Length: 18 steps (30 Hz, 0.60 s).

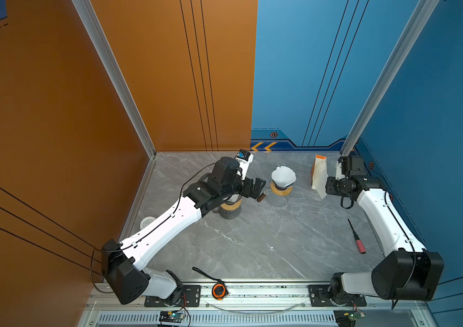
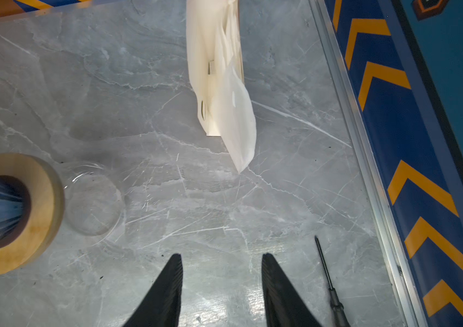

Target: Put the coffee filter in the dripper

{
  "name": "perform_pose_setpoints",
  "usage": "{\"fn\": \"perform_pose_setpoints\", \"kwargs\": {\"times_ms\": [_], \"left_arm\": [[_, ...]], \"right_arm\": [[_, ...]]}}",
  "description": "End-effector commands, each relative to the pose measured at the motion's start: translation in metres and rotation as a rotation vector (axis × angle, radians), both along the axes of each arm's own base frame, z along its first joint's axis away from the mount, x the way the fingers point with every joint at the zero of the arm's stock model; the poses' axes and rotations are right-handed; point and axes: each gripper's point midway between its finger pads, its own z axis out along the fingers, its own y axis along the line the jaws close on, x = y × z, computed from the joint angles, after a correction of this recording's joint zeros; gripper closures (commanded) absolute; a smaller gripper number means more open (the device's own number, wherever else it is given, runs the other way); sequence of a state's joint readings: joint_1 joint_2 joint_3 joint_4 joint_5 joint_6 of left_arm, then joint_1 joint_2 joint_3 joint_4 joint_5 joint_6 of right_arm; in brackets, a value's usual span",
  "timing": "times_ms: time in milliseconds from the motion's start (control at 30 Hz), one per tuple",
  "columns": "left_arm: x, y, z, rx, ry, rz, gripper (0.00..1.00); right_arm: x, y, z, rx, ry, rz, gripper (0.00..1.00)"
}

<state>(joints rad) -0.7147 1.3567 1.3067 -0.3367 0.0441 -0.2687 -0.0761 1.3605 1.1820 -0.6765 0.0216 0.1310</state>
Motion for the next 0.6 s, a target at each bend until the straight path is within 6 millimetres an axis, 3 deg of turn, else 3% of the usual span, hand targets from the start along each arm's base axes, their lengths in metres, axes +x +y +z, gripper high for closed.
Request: {"fn": "perform_pose_setpoints", "kwargs": {"times_ms": [0, 200, 567], "left_arm": [[-0.005, 0.008, 0.005, -0.017, -0.050, 0.025, 0.02], [-0.015, 0.010, -0.013, 0.008, -0.016, 0.011, 0.02], [-0.010, 0.005, -0.026, 0.044, 0.022, 0.013, 0.02]], "right_arm": [[0.021, -0.006, 0.004, 0.037, -0.123, 0.020, 0.57], [0.040, -0.026, -0.021, 0.095, -0.112, 0.016, 0.58], [0.077, -0.039, -0.064, 0.166, -0.076, 0.042, 0.62]]}}
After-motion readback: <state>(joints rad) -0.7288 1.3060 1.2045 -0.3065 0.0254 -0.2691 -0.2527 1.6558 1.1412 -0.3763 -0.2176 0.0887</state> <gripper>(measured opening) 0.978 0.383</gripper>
